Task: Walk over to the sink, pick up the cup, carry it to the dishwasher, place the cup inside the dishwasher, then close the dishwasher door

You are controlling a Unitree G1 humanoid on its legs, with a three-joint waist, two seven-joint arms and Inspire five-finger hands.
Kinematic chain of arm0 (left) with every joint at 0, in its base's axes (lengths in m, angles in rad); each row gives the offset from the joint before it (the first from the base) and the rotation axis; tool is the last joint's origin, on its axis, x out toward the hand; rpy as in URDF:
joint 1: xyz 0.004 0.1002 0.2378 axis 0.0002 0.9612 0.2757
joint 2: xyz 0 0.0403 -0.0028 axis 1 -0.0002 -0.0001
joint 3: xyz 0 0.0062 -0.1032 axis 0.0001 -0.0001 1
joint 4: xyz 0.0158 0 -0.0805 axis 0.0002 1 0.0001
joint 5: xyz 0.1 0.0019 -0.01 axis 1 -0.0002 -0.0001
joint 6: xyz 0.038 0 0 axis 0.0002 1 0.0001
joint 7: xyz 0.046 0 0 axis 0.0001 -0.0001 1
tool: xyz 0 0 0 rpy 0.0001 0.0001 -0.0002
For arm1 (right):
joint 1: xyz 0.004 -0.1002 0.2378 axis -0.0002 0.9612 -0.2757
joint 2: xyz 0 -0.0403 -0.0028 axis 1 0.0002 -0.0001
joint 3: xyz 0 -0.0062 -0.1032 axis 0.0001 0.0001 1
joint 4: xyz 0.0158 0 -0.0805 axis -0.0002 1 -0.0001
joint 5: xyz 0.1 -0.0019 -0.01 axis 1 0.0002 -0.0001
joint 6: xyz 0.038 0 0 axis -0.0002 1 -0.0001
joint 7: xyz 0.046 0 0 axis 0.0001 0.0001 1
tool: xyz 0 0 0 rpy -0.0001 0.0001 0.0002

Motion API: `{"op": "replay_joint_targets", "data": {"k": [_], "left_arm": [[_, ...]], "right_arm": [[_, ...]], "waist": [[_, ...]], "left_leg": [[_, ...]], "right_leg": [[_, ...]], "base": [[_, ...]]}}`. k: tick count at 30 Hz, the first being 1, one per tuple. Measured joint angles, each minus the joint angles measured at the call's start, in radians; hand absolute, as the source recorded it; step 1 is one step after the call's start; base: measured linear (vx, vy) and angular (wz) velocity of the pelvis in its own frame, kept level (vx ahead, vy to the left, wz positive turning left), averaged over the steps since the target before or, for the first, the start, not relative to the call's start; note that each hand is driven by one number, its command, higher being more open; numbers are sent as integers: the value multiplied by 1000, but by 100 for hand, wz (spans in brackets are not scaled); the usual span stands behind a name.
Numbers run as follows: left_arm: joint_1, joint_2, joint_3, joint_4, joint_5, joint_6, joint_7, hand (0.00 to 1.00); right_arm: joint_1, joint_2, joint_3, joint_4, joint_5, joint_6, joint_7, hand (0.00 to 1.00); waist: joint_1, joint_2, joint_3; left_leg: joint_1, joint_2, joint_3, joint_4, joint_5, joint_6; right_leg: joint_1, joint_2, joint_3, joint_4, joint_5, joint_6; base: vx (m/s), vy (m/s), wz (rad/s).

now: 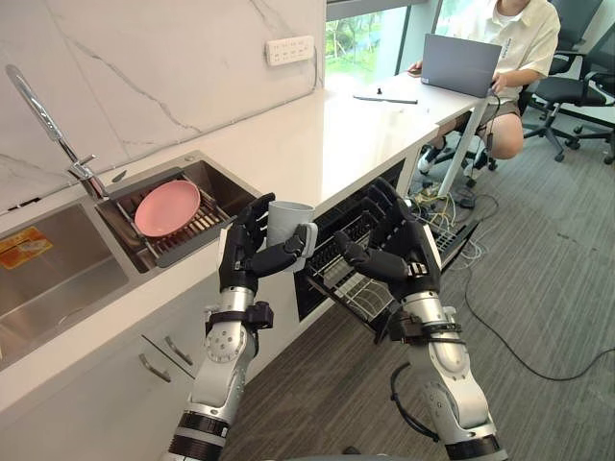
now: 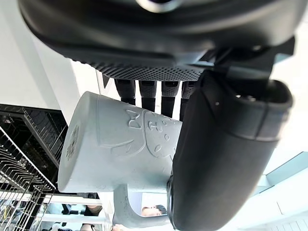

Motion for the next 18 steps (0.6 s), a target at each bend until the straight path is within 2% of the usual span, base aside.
{"op": "replay_joint_targets", "data": {"k": [8,18], "left_arm": [[-27,-7,-52,37,36,5,10,30],[-27,-20,-119,33,74,5,24,30]], "right_arm": [[-30,0,57,0,54,-3,4,90],[-30,7,84,7,-11,-3,-79,90]], "waist": [[2,1,-1],[2,2,-2]], "left_leg": [[-18,-1,1,1,2,1],[-18,-11,-9,-13,17,7]], "right_leg": [[-17,-1,-1,0,7,4],[-18,-10,-13,0,7,5]], "base": [[0,0,0],[-16,5,3]]}}
